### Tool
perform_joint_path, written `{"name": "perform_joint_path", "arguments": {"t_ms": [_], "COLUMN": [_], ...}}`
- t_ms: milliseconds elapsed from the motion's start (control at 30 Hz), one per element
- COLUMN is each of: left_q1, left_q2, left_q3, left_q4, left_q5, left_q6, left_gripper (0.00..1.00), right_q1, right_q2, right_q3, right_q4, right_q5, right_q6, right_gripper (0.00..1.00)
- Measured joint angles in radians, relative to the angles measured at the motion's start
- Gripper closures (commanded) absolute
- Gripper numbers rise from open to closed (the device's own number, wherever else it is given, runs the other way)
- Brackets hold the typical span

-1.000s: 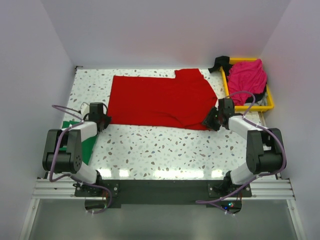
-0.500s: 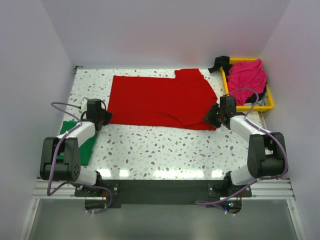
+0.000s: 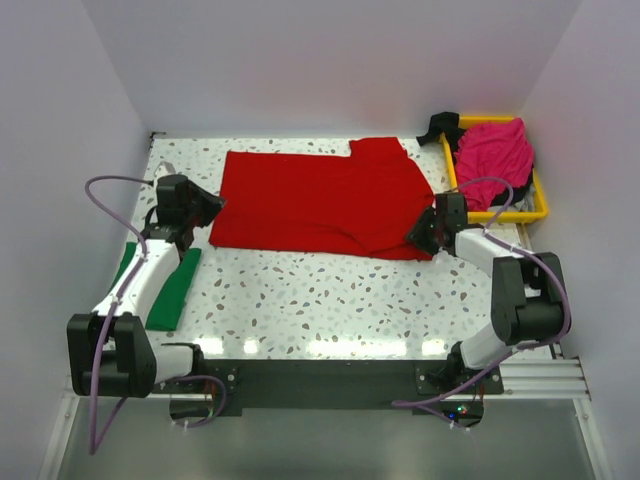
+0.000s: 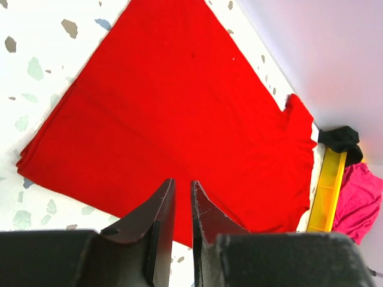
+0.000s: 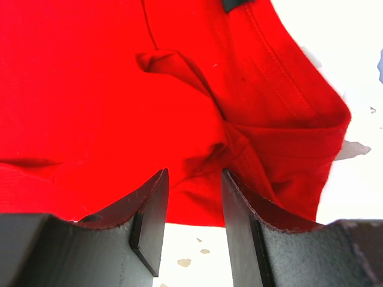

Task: Fold and stack the t-shirts
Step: Fold the tshirt

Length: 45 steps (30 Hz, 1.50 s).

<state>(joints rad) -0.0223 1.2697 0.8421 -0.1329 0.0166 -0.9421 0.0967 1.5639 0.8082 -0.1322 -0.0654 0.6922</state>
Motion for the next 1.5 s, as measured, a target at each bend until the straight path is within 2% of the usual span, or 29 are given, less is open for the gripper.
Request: {"name": "perform_joint_path", "arguments": {"t_ms": [200, 333, 400, 500, 600, 800, 1500], "left_q1": [0.0, 0.0, 0.0, 0.0, 0.0, 0.0, 0.0], "left_q2": [-0.026, -0.026, -0.026, -0.026, -0.025, -0.017, 0.111], "left_q3": [0.003, 0.003, 0.003, 0.003, 0.003, 0.003, 0.003], "left_q4": [-0.021, -0.026, -0.027, -0.027, -0.027, -0.027, -0.018], "left_q5": [0.011, 0.017, 0.021, 0.025, 0.028, 0.035, 0.108], "left_q6": [0.023, 0.031, 0.038, 0.044, 0.045, 0.045, 0.068], "left_gripper": [0.79, 0.79, 0.79, 0.79, 0.79, 0.8, 0.81], "right_q1": [0.018, 0.034, 0.043, 0.054, 0.061, 0.071, 0.078], "right_q2": [0.018, 0.04, 0.052, 0.064, 0.071, 0.099, 0.363], "right_q3": [0.001, 0.014, 0.025, 0.037, 0.05, 0.1, 0.453], "right_q4": [0.02, 0.022, 0.022, 0.024, 0.025, 0.025, 0.006], "right_q5": [0.014, 0.025, 0.027, 0.029, 0.031, 0.031, 0.031], "right_q6": [0.007, 0.01, 0.012, 0.014, 0.02, 0.025, 0.054], "right_gripper": [0.57, 0.62, 0.66, 0.78, 0.87, 0.97, 1.0]}}
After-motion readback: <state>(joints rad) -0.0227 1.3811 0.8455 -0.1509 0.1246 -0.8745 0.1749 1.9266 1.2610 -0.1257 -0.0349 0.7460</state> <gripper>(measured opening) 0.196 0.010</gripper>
